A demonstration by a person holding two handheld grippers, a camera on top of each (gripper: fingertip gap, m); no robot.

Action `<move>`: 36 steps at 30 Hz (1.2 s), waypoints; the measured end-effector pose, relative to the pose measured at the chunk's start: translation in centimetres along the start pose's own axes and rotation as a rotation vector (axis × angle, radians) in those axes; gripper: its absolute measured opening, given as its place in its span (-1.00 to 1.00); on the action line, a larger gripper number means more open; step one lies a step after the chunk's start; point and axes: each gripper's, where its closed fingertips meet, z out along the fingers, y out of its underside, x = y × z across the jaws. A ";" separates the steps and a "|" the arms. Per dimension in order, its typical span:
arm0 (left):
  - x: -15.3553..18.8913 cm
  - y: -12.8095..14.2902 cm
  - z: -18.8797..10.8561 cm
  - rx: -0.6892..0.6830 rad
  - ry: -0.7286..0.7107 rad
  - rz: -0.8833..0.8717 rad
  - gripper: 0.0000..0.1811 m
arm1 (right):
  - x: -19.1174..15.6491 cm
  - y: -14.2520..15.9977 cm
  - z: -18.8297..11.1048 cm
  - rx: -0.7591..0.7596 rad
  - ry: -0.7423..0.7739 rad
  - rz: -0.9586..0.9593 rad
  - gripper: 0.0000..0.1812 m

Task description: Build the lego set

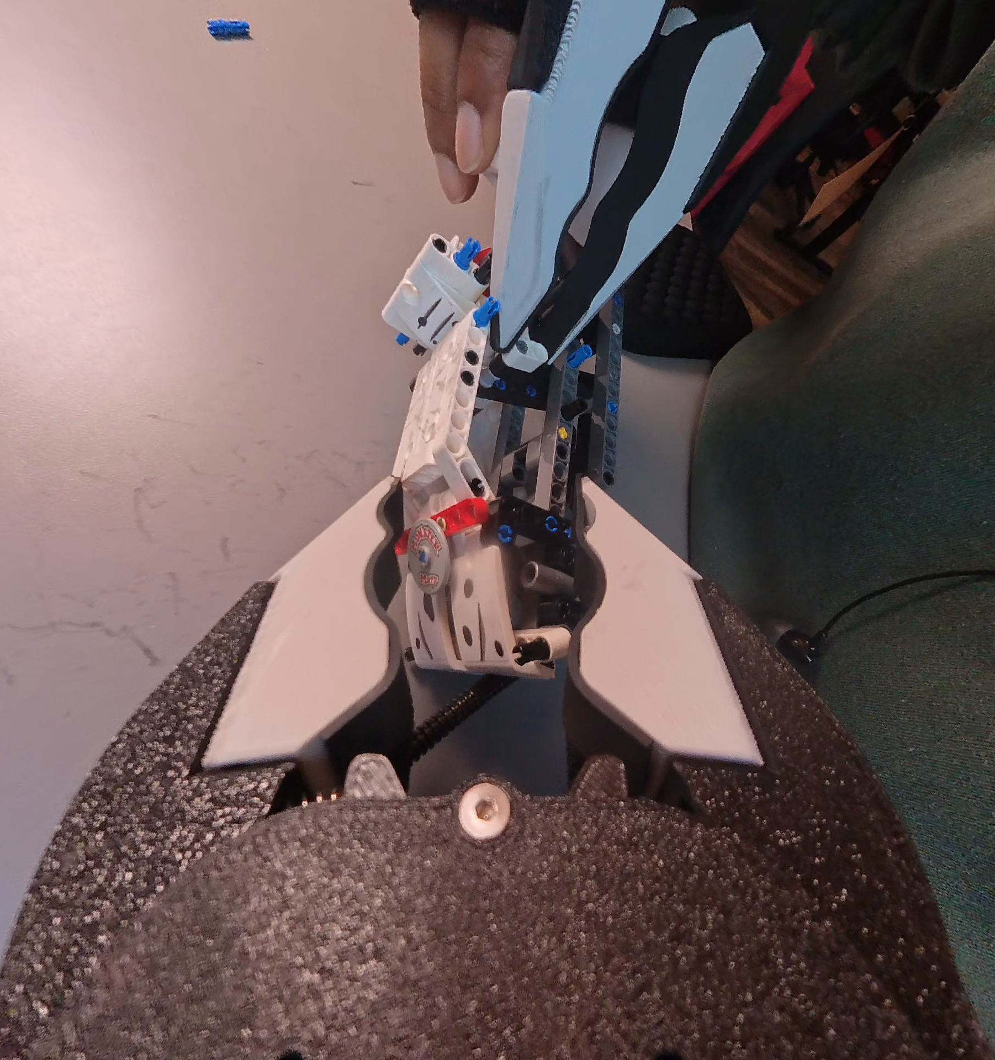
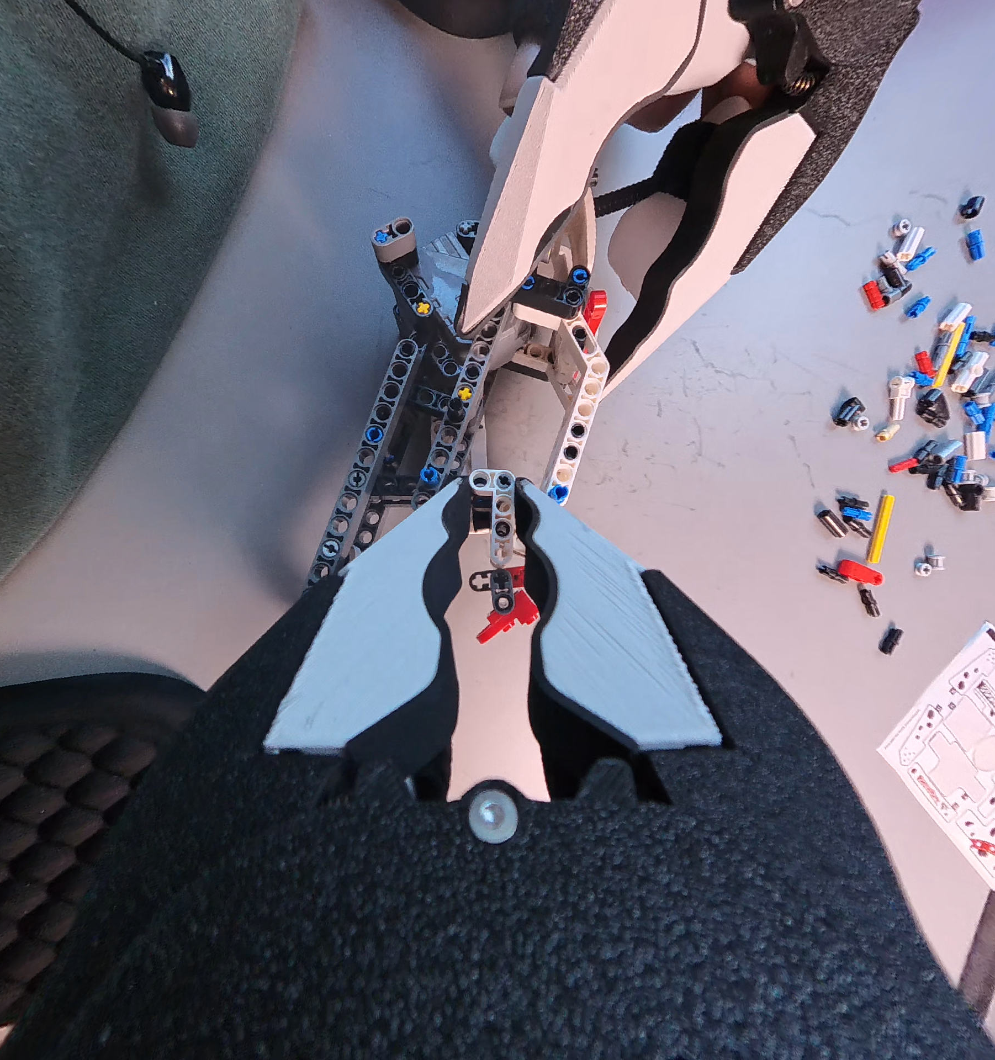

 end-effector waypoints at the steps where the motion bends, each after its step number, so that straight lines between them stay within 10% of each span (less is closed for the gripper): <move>1: 0.0 0.0 0.0 0.001 0.001 -0.001 -0.35 | 0.0 0.0 0.0 0.003 0.003 0.002 -0.84; 9: -0.2 -0.1 0.0 0.013 0.000 -0.048 -0.36 | 1.7 -0.1 -5.8 0.191 0.064 0.276 -0.68; 16: -0.3 -1.0 -0.1 0.068 0.049 -0.183 -0.35 | 5.7 20.2 -10.2 -0.026 0.506 0.753 -0.78; 21: -0.8 -1.9 -0.6 0.112 0.045 -0.235 -0.34 | 6.5 25.9 -8.4 0.026 0.548 0.888 -0.76; 30: -1.1 -4.1 -2.0 0.186 -0.012 -0.153 -0.40 | 7.3 24.7 -6.8 0.001 0.395 0.821 -0.95; 36: -0.2 -8.1 -1.8 0.331 -0.091 -0.014 -0.46 | 9.6 5.8 -12.8 1.030 0.399 1.011 -0.95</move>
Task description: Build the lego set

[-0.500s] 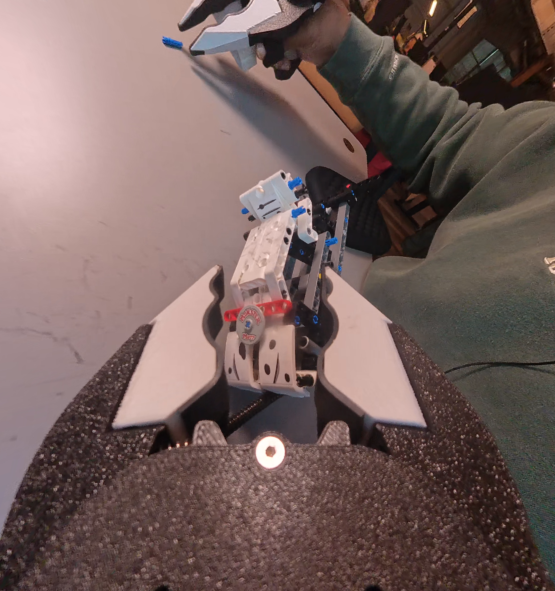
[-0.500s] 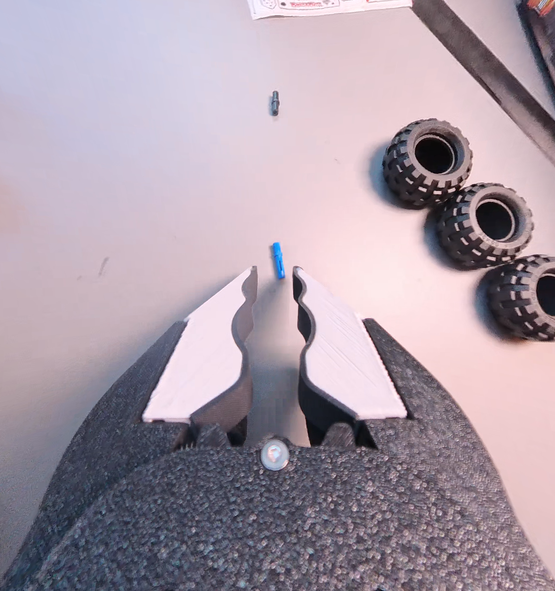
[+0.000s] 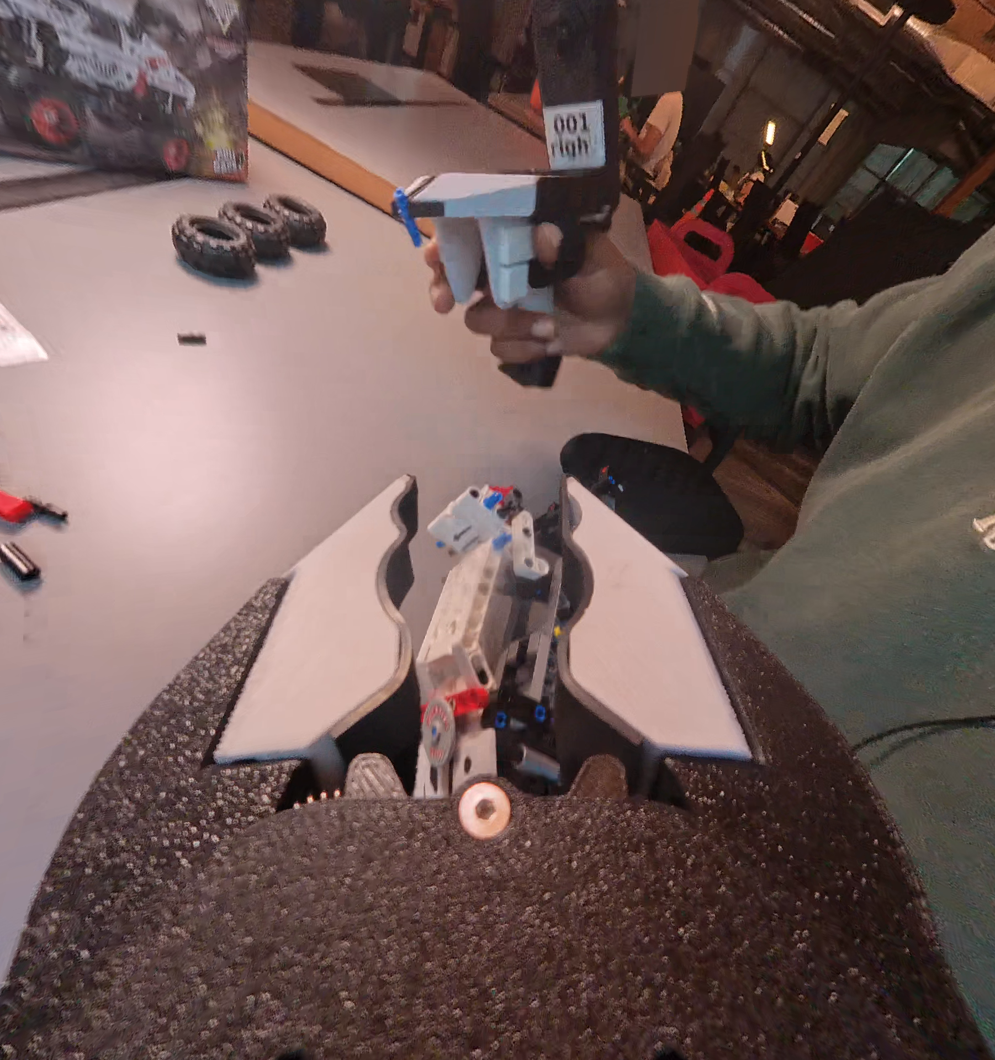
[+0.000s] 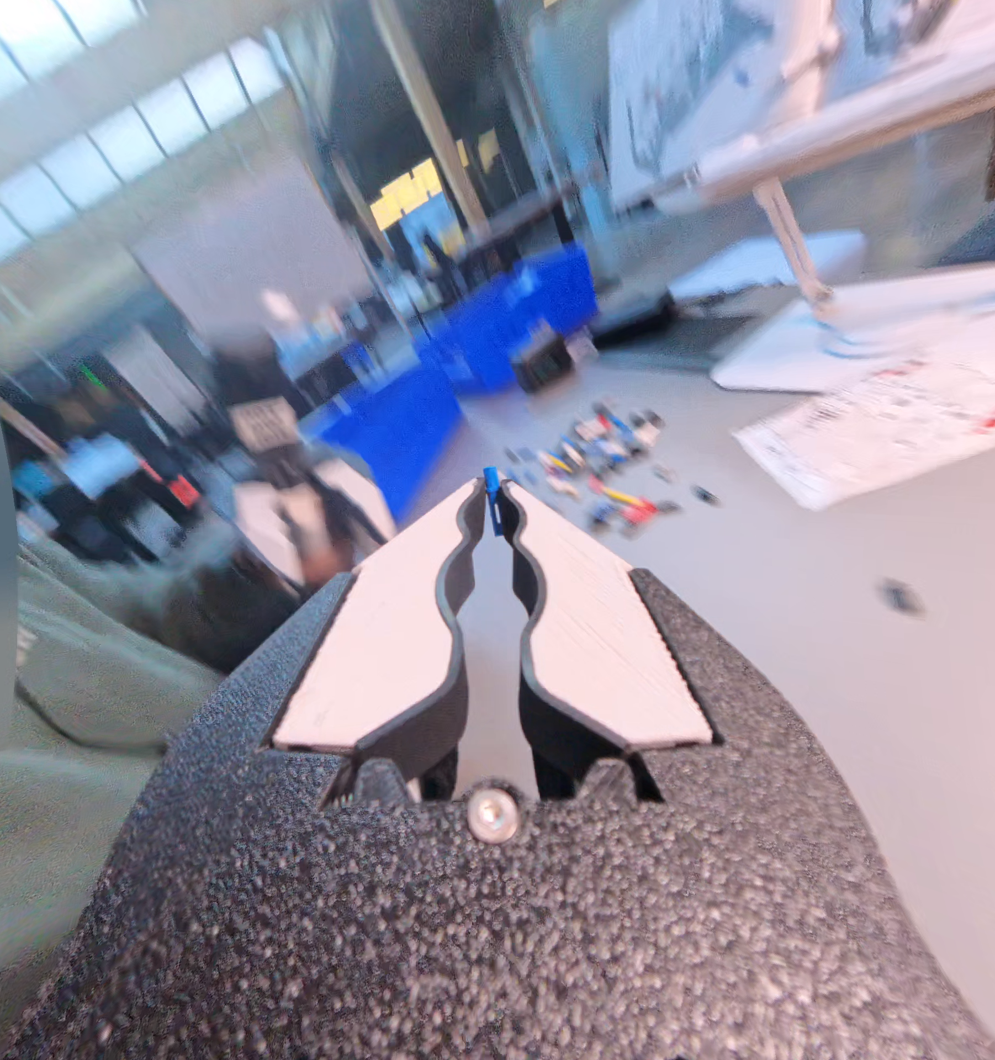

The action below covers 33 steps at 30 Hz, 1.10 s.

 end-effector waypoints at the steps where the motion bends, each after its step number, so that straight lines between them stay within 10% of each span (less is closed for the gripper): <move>1: 0.4 -0.7 0.5 0.035 -0.014 0.026 -0.48 | -2.6 -1.3 0.7 0.122 -0.066 0.114 -0.95; 14: 6.9 -10.3 -0.8 0.389 -0.216 0.366 -0.69 | -15.1 -3.1 3.4 0.300 -0.232 0.253 -0.95; 33: 7.7 -7.9 -0.4 0.097 -0.206 0.554 -0.95 | -15.9 -0.5 2.3 0.173 -0.205 0.015 -0.96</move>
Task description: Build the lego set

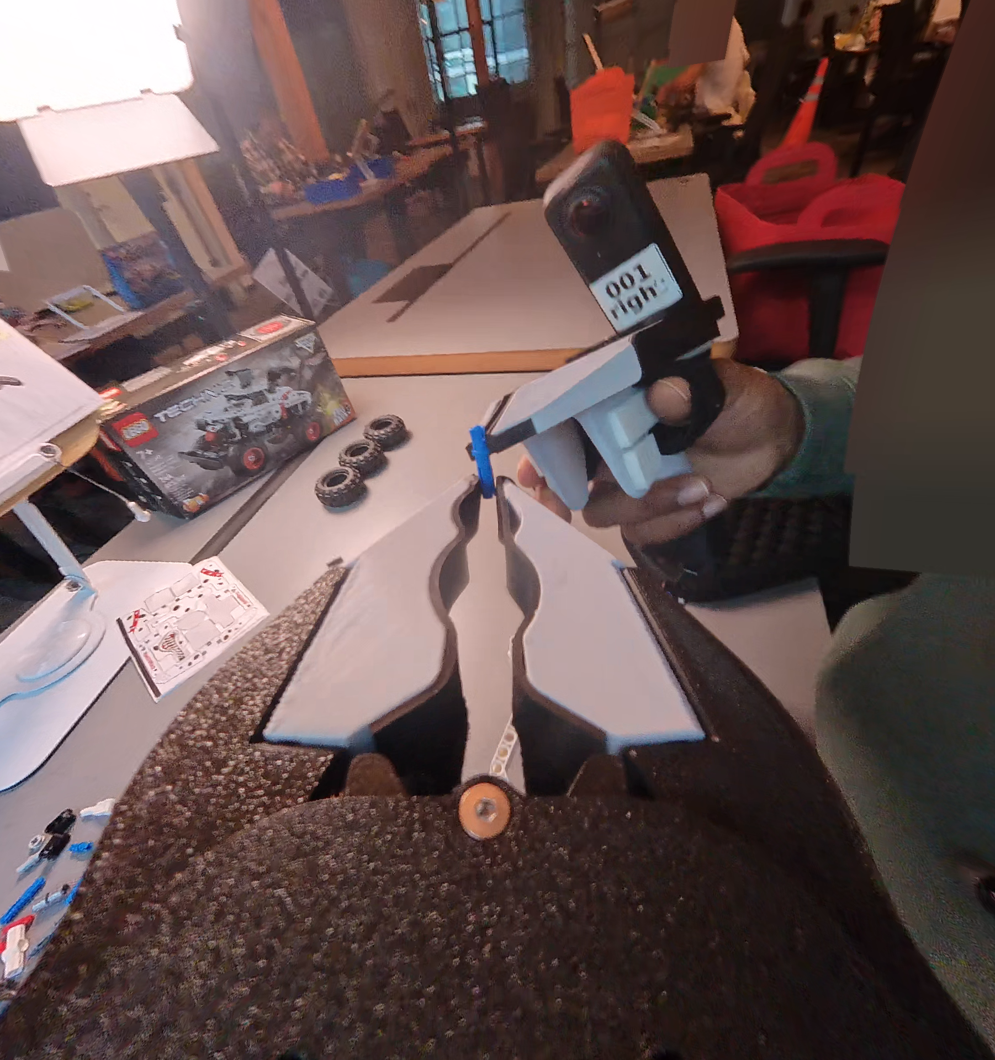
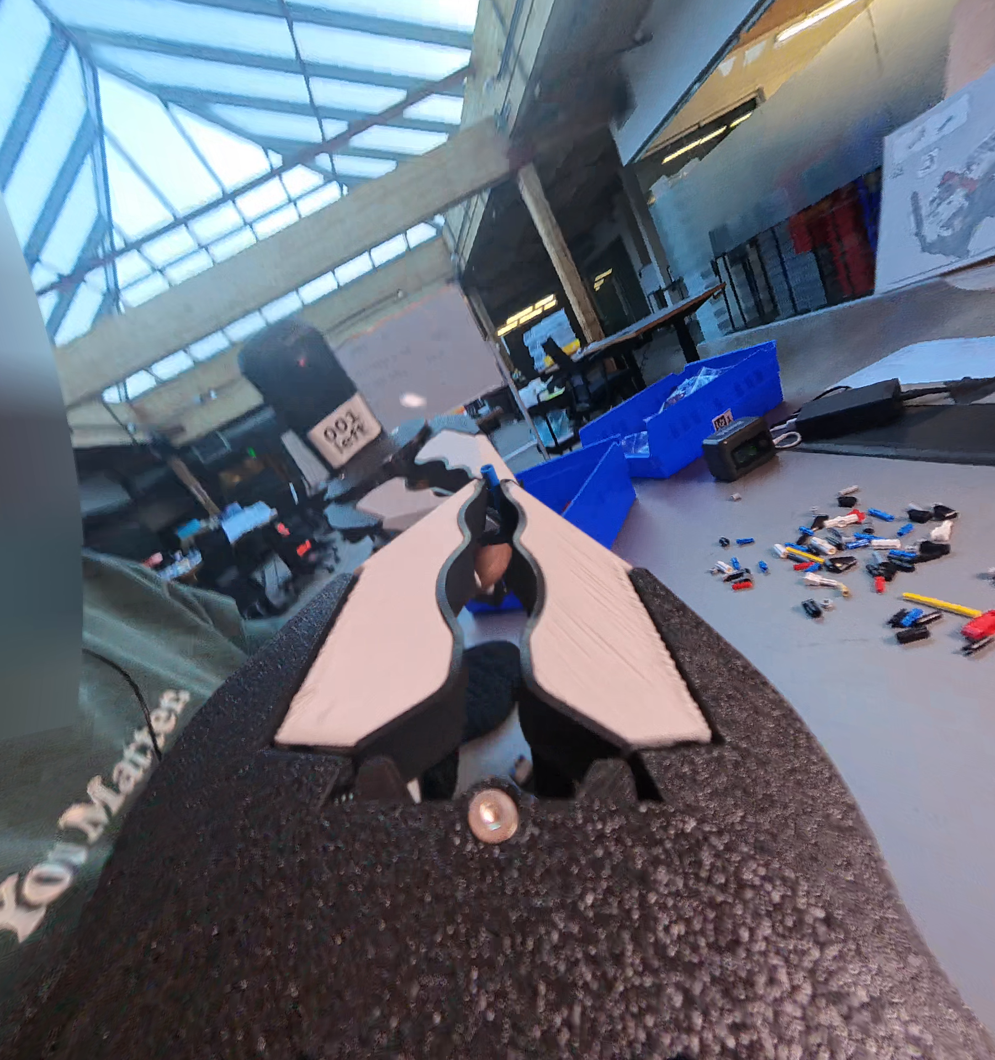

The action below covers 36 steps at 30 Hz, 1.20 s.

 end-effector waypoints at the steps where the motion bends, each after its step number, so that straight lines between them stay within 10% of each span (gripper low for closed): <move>1: 0.2 0.3 -0.3 -0.024 0.047 0.001 -0.96 | -0.2 0.5 -0.2 -0.071 -0.011 -0.079 -1.00; 12: 3.2 5.4 -1.1 -0.375 0.469 0.003 -0.97 | 0.4 6.4 -1.7 -0.761 -0.144 -0.823 -0.76; 36: 4.9 10.1 -0.3 -0.281 0.547 -0.174 -0.82 | 2.1 10.2 -2.5 -0.807 -0.052 -0.715 -0.96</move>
